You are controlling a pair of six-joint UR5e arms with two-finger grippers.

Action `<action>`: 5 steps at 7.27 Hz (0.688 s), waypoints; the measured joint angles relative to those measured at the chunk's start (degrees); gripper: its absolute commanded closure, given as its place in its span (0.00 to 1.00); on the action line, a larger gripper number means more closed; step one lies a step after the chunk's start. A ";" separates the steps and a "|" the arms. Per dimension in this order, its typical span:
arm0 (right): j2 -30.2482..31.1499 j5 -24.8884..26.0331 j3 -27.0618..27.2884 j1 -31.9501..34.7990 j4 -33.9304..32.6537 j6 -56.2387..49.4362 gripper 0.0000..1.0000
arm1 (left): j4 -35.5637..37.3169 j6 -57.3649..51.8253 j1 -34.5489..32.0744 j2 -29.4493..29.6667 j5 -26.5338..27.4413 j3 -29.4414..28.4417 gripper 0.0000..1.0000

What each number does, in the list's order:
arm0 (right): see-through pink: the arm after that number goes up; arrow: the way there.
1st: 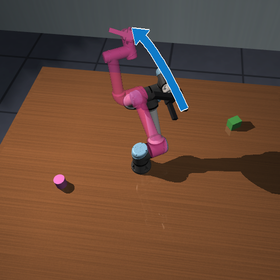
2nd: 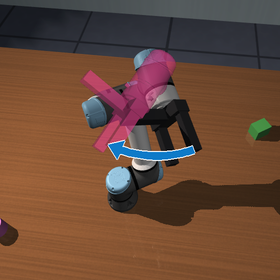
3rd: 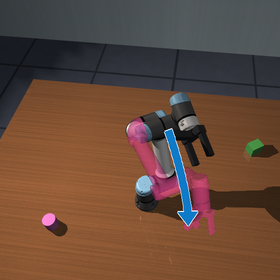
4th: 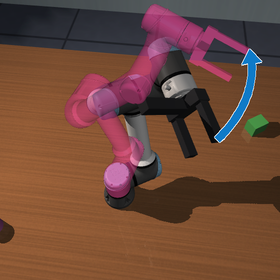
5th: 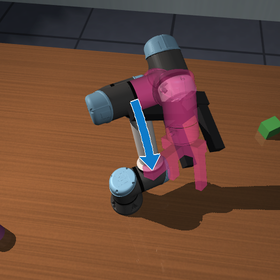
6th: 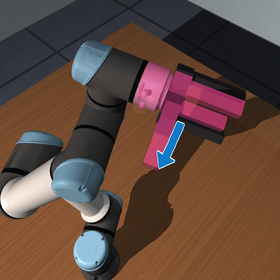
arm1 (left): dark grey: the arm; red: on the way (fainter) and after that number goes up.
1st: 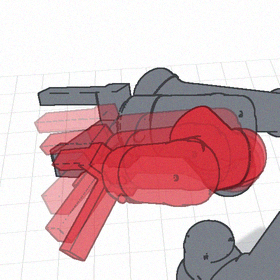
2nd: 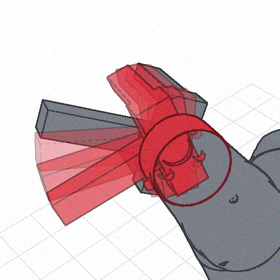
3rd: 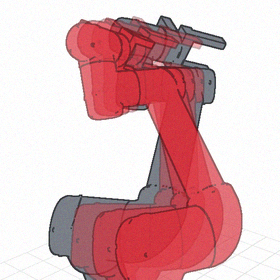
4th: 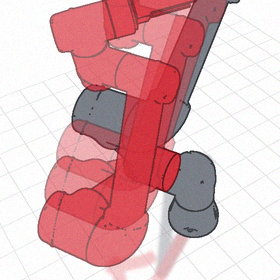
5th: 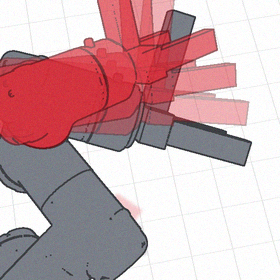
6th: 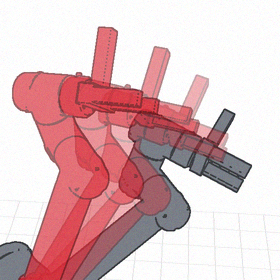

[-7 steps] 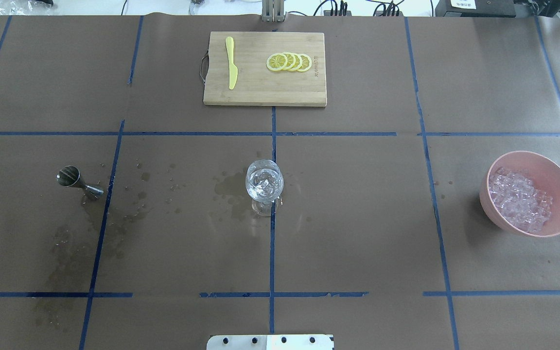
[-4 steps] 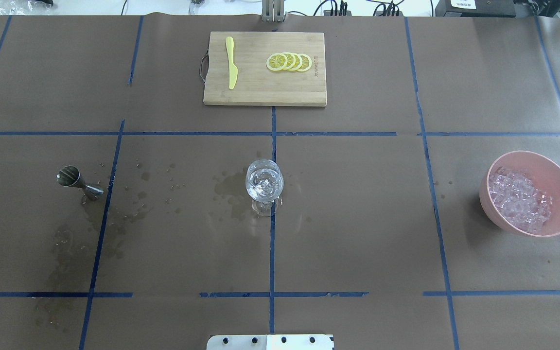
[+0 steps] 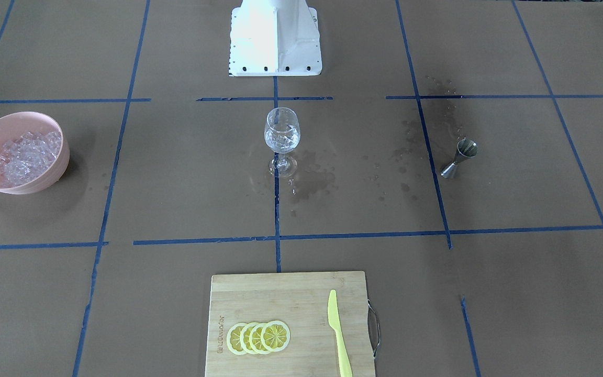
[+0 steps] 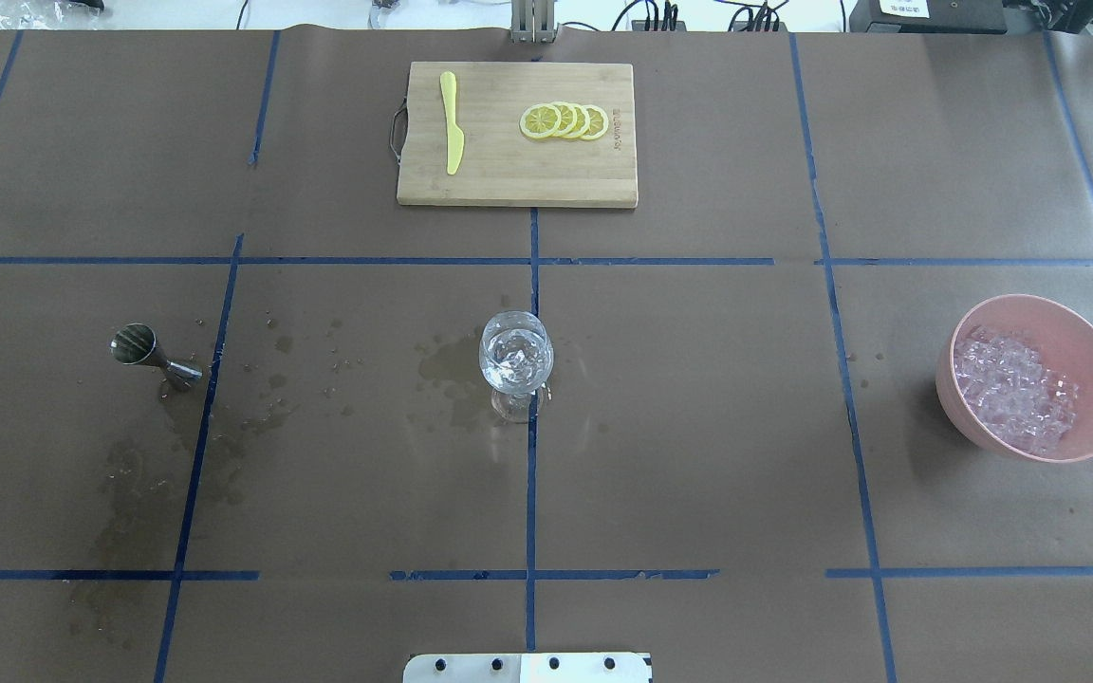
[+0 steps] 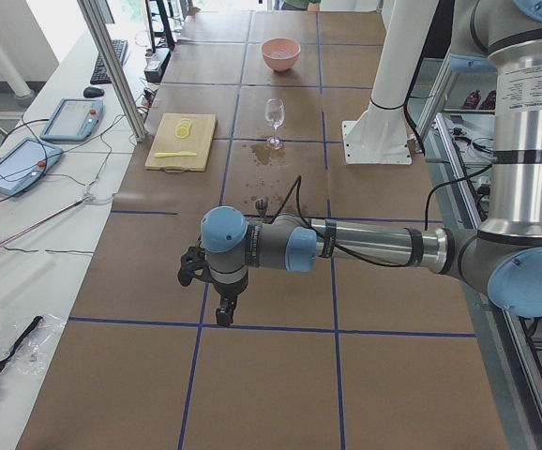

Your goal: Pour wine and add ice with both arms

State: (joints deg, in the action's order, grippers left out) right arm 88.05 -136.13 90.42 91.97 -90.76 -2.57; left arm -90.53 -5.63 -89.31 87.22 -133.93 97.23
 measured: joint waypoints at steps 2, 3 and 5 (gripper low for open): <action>0.93 -0.01 -0.12 0.04 3.20 3.44 0.00 | 0.00 0.00 -0.09 0.10 0.06 -0.04 0.00; 1.02 -0.01 -0.15 0.04 3.60 4.04 0.00 | 0.00 0.01 -0.16 0.12 0.06 -0.03 0.00; 1.06 -0.01 -0.15 0.05 3.79 4.37 0.00 | -0.06 1.97 -0.23 0.20 0.01 0.06 0.00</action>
State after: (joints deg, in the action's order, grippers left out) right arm 89.11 -136.14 90.26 92.02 -86.97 1.80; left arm -90.59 -3.66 -89.54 87.42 -133.92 97.29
